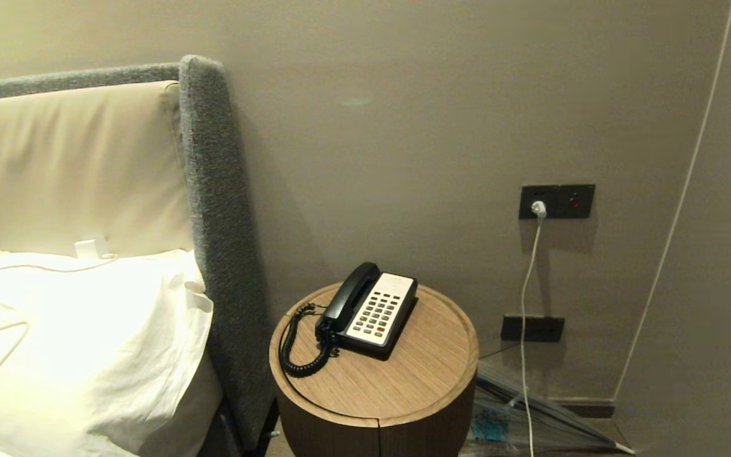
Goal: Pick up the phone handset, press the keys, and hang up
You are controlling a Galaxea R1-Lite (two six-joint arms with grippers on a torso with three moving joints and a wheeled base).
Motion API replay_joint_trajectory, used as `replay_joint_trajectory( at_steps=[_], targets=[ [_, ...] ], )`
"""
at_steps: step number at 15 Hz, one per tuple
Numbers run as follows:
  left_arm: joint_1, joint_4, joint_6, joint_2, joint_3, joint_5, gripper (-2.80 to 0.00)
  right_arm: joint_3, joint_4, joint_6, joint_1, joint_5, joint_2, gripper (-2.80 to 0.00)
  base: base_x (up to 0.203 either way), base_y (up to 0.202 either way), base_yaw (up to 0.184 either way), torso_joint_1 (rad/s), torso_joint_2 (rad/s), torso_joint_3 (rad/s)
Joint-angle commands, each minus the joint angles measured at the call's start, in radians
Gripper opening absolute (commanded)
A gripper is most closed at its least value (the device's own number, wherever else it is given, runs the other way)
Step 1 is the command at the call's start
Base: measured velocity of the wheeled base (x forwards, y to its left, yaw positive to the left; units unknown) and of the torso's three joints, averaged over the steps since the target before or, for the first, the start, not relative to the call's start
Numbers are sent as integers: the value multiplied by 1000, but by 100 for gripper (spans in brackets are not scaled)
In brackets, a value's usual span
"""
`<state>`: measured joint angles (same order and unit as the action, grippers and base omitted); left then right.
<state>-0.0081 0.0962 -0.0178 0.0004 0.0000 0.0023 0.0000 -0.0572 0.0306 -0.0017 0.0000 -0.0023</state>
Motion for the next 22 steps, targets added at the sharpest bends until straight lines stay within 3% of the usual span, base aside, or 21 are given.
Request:
replay_joint_trajectory(
  at_steps=[1,13,22],
  targets=[
    [0,2,1,0,40,1,-280,21,-1,0,0,0,1,-280,0,0,0,0,0,0],
    [0,0,14,0,40,-1,-280,21,-1,0,0,0,1,-280,0,0,0,0,0,19],
    [0,0,10,0,40,-1,-280,21,-1,0,0,0,1,-280,0,0,0,0,5,-168]
  ],
)
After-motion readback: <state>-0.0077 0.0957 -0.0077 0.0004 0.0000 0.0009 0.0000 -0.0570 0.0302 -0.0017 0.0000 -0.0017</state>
